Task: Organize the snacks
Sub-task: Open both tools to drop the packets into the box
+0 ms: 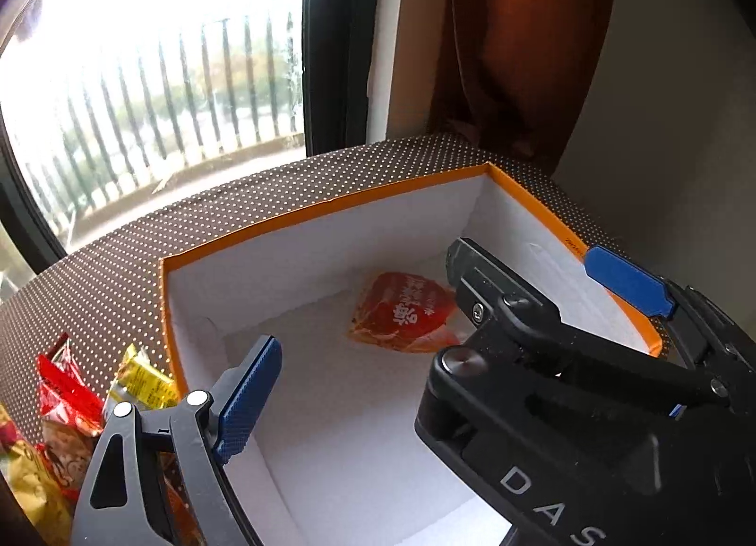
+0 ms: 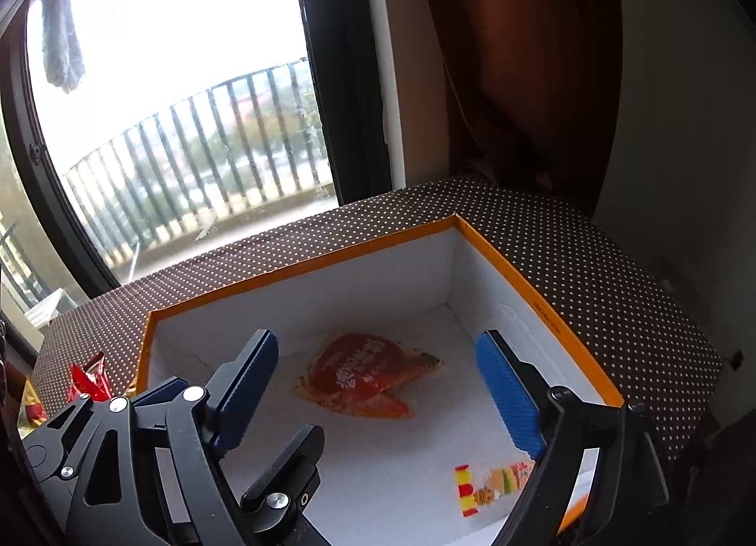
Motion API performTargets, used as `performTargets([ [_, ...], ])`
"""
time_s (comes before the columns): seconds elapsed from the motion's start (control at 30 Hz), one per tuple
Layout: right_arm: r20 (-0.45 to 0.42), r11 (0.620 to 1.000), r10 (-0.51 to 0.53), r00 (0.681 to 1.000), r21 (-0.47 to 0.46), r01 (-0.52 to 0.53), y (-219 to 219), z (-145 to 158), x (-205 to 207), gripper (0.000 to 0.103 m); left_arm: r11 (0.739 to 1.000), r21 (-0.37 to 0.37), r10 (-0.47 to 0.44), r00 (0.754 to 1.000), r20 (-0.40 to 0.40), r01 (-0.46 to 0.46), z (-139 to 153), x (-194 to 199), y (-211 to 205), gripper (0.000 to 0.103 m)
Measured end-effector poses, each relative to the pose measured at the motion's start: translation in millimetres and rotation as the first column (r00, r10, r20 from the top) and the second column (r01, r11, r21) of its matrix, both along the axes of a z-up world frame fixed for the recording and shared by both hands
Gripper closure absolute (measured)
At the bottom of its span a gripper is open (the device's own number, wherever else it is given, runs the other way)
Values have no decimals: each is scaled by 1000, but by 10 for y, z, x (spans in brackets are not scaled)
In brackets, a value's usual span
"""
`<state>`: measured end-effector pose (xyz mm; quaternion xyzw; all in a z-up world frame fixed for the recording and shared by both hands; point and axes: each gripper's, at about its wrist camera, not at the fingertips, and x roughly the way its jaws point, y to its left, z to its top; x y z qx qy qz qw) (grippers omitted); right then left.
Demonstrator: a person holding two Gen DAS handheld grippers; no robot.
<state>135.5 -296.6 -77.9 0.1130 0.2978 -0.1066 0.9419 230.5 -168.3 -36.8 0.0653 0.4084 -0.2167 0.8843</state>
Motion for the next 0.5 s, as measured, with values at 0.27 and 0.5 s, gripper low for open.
performTargets([
  [0.27,26,1000,17,1000,-15,-17,111,120,-261,14,1000,-10,17,997,76,-16,138,-303,130,14],
  [0.5,93,997,62,994,-50,-57,342,286,-492,14,999,-29,45,985,166,-40,296,-567,299,14],
])
